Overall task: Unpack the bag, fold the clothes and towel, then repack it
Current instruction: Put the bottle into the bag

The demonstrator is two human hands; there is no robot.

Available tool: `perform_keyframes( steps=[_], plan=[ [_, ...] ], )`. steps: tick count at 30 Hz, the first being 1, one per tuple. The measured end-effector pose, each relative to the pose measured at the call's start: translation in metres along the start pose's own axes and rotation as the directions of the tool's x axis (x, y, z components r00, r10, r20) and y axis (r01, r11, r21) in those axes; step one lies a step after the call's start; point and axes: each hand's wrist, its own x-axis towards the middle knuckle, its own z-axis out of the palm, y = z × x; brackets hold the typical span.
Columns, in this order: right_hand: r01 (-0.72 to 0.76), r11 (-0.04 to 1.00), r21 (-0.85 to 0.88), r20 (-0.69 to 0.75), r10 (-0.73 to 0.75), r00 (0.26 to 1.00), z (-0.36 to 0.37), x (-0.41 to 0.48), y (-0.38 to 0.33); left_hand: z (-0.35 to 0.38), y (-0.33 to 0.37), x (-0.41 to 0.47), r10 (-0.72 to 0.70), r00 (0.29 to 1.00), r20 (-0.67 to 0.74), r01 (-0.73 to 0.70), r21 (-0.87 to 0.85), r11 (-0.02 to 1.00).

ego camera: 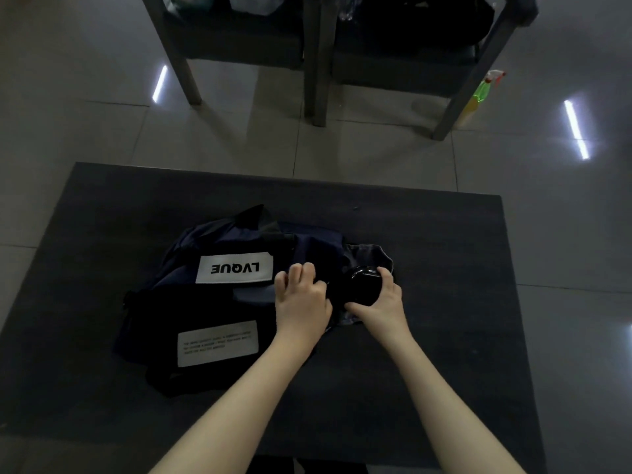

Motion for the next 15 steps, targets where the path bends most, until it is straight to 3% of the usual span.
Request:
perform_keyframes(
  steps=[6, 9, 15],
  plan=[
    [-0.023, 1.0, 0.015, 0.062, 0.022, 0.998, 0.001, 0.006, 0.005, -0.004, 0.003, 0.004, -0.123, 0.987, 0.105, 0.15, -0.305, 0.941],
    [-0.032, 0.997, 0.075, 0.08, 0.026, 0.996, -0.005, 0.009, 0.009, -0.012, 0.0, 0.008, -0.204, 0.965, 0.166, 0.261, -0.492, 0.831],
    [-0.028, 0.989, 0.145, 0.028, 0.024, 0.999, -0.003, 0.01, 0.002, -0.037, -0.012, 0.005, -0.186, 0.948, 0.258, 0.316, -0.692, 0.649]
  ],
)
